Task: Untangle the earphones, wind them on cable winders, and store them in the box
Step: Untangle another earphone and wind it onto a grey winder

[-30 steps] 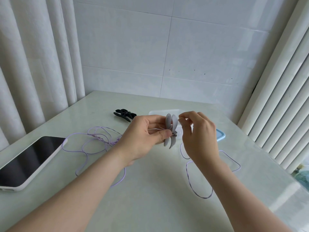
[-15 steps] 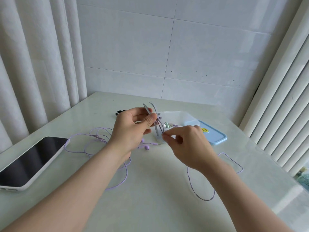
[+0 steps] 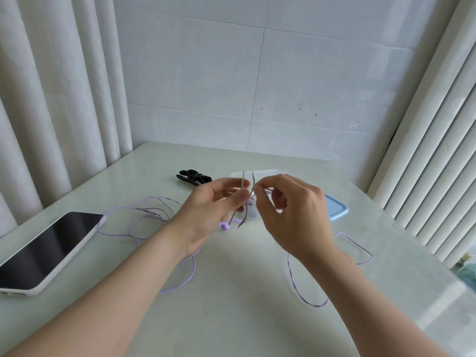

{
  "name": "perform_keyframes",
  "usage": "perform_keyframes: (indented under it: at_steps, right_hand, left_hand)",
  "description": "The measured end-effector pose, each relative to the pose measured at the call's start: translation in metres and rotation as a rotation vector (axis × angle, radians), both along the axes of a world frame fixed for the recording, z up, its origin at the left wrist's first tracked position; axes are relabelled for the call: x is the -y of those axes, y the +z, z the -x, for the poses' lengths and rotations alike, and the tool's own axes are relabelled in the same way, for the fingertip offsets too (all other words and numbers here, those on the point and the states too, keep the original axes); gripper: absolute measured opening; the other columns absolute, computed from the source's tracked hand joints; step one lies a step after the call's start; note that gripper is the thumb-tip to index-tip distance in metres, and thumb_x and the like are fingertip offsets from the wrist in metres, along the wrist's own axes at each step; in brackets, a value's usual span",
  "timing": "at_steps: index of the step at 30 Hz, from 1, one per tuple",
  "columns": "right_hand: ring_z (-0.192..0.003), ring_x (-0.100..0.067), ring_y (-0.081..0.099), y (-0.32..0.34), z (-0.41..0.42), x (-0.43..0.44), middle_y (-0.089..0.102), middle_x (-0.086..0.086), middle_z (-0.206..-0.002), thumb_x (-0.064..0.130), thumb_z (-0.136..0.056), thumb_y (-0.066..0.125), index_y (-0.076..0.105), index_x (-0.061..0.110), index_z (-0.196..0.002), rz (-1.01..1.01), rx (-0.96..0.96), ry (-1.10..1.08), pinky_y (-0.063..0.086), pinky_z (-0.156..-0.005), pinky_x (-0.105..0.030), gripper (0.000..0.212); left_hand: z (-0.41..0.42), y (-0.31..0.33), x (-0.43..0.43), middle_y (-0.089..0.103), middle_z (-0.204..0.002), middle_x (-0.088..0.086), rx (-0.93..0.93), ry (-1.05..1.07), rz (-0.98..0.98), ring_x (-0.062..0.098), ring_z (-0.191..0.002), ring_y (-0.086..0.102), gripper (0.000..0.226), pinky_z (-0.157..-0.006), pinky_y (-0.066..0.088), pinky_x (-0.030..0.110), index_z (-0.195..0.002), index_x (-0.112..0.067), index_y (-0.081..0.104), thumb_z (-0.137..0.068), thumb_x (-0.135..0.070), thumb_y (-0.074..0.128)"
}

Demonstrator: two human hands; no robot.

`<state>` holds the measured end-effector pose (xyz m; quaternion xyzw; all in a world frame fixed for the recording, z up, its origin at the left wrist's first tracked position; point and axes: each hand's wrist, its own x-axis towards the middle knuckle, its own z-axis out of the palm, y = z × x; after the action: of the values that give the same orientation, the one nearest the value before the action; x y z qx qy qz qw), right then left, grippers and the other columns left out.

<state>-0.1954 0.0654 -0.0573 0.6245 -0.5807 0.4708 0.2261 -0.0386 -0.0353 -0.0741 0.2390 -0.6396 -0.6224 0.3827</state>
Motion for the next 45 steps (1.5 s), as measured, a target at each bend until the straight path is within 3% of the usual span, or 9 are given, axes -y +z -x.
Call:
perform_keyframes:
  at_steps: [11,16,22,26,30,33,38,41,45]
  right_hand:
    - [-0.068,-0.005,0.059,0.006,0.033,0.001,0.063,0.009,-0.074,0.026,-0.090,0.080,0.080,0.031,-0.091,-0.001,0.313,-0.263,0.034,-0.067,-0.006,0.005]
    - [-0.076,-0.006,0.057,0.002,0.031,0.001,0.064,0.009,-0.078,0.039,-0.091,0.077,0.079,0.037,-0.089,-0.174,0.320,-0.336,0.041,-0.059,-0.024,0.004]
    - [-0.067,-0.006,0.060,-0.003,0.019,0.003,0.062,0.018,-0.054,0.034,-0.087,0.075,0.079,0.031,-0.074,-0.579,0.275,-0.190,0.044,-0.056,-0.022,0.014]
    - [-0.055,-0.010,0.058,0.004,0.006,-0.004,0.065,0.005,-0.055,0.028,-0.087,0.079,0.082,0.025,-0.078,-0.814,0.317,0.144,0.046,-0.056,-0.018,0.010]
    - [-0.051,-0.012,0.037,0.006,0.002,-0.007,0.049,-0.003,-0.052,0.017,-0.089,0.074,0.078,0.017,-0.073,-0.608,0.384,0.260,0.034,-0.051,-0.022,0.016]
    - [-0.049,-0.010,0.033,0.003,0.003,-0.004,0.042,0.003,-0.049,0.014,-0.091,0.071,0.076,0.019,-0.072,-0.379,0.424,0.200,0.030,-0.050,-0.021,0.020]
    - [-0.060,-0.004,0.053,-0.006,0.007,0.005,0.061,0.016,-0.069,0.025,-0.092,0.076,0.077,0.029,-0.083,-0.177,0.152,-0.052,0.039,-0.058,-0.025,0.010]
    - [-0.062,0.001,0.051,-0.008,0.014,0.004,0.059,0.014,-0.078,0.034,-0.090,0.080,0.078,0.032,-0.085,-0.130,0.072,-0.169,0.033,-0.053,-0.023,0.006]
    - [-0.069,-0.013,0.054,-0.007,0.014,0.005,0.060,0.010,-0.086,0.031,-0.099,0.071,0.078,0.032,-0.089,-0.129,0.063,-0.228,0.043,-0.051,-0.031,0.011]
  left_hand:
    - [0.006,0.002,-0.008,0.079,-0.110,0.003,0.161,-0.106,0.291,0.022,-0.104,0.076,0.028,-0.098,0.058,0.035,-0.121,-0.017,0.076,-0.095,-0.006,0.075]
    - [0.008,0.012,-0.018,0.080,-0.101,0.006,-0.036,-0.131,0.149,0.009,-0.084,0.076,0.022,-0.061,0.049,0.012,-0.116,-0.002,0.074,-0.095,0.001,0.070]
    - [0.002,0.008,-0.003,0.081,-0.104,0.004,-0.103,0.164,-0.013,0.017,-0.084,0.076,0.018,-0.065,0.049,0.063,-0.112,-0.015,0.078,-0.094,-0.017,0.078]
    - [0.002,0.004,-0.001,0.081,-0.101,0.003,-0.086,0.178,-0.080,0.015,-0.079,0.072,0.021,-0.068,0.053,0.054,-0.112,-0.014,0.078,-0.093,-0.022,0.079]
    - [-0.003,0.004,0.007,0.079,-0.101,0.000,0.018,0.236,0.080,0.028,-0.085,0.068,0.015,-0.057,0.060,0.033,-0.110,-0.016,0.076,-0.095,-0.015,0.077]
    - [-0.005,0.003,0.010,0.075,-0.104,0.002,0.091,0.171,0.223,0.042,-0.093,0.065,0.016,-0.062,0.065,0.041,-0.110,-0.022,0.075,-0.097,-0.012,0.074]
    - [-0.003,-0.001,0.008,0.071,-0.099,-0.009,0.199,0.046,0.392,0.017,-0.078,0.067,0.021,-0.062,0.062,0.042,-0.113,-0.035,0.073,-0.098,-0.019,0.073]
    - [-0.002,-0.003,0.005,0.074,-0.099,-0.015,0.345,0.075,0.563,0.003,-0.088,0.068,0.025,-0.068,0.045,0.010,-0.115,-0.038,0.072,-0.097,-0.020,0.074]
    - [0.005,0.000,-0.004,0.076,-0.103,-0.012,0.380,0.091,0.621,-0.007,-0.073,0.061,0.025,-0.063,0.040,0.006,-0.122,-0.027,0.073,-0.101,-0.014,0.068]
